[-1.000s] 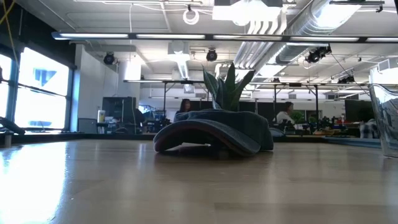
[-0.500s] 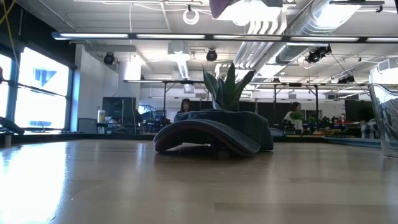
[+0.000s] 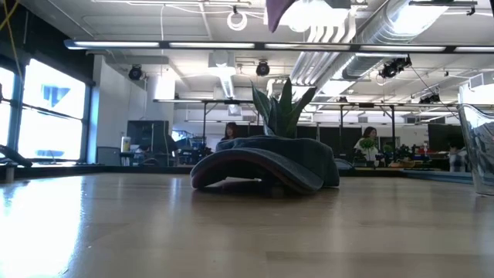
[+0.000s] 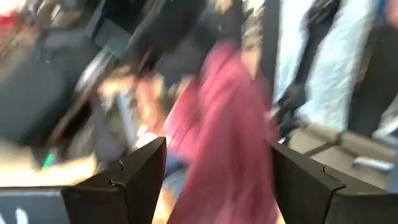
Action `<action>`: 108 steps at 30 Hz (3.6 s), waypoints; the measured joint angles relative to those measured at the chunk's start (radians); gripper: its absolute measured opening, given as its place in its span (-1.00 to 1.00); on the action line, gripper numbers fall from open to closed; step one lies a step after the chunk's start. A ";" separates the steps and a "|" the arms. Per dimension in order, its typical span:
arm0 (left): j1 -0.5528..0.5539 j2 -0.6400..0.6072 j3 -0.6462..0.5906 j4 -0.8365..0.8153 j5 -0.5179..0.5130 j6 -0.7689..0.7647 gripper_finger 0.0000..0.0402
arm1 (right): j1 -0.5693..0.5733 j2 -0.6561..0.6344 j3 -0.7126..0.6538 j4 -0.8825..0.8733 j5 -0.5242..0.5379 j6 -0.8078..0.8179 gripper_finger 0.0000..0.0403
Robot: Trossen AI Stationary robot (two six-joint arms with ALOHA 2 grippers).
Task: Pick & Place hat
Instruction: Put the red cap into the left transparent bin
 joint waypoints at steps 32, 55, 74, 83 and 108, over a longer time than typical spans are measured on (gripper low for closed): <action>0.002 -0.047 0.006 -0.037 -0.112 -0.037 0.28 | -0.002 -0.032 0.000 0.007 0.060 0.015 -0.98; 0.016 -0.012 -0.001 0.125 0.618 -0.293 -0.89 | 0.029 -0.034 0.000 0.005 0.083 -0.017 -0.93; 0.015 -0.029 0.044 0.104 0.583 -0.373 -0.99 | -0.040 -0.077 0.001 -0.033 0.284 -0.149 0.21; 0.015 -0.029 0.065 0.036 0.550 -0.371 -1.00 | -0.041 -0.072 0.000 0.011 0.141 -0.233 0.27; 0.016 -0.029 0.066 -0.064 0.426 -0.407 -1.00 | 0.063 -0.424 -0.874 1.043 0.008 0.268 -0.41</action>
